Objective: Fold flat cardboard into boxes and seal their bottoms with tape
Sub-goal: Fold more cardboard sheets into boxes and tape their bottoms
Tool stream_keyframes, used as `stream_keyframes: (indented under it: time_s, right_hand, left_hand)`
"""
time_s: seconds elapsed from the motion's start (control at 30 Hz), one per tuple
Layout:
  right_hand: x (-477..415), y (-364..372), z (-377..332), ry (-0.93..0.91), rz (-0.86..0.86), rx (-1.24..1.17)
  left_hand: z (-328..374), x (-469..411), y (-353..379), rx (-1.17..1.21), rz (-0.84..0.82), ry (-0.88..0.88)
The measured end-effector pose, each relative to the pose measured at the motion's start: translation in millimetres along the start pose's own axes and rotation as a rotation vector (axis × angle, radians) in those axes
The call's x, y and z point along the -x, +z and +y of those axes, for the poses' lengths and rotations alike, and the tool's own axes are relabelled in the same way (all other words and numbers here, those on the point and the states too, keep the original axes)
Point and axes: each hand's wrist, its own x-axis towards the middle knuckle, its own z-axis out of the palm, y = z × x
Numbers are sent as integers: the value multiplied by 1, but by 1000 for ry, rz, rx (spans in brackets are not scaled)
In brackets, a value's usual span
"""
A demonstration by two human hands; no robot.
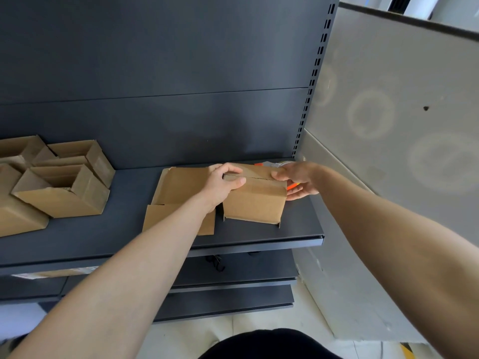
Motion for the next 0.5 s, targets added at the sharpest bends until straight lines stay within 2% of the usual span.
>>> stream_keyframes:
  time_s: [0.17,0.27,0.43,0.5]
  right_hand:
    - [-3,0,-1,-34,-5,24]
    - [-6,0,-1,-44,-11,24]
    - [-12,-8,3,-75,-54,51]
    - [-16,-16,8,-65,-53,-34]
  left_hand:
    - [6,-6,3,-166,116,98]
    - [13,-13,10,-399,62,213]
    - [19,-18,20,-341,37,189]
    - [19,-19,20,-325,33,168]
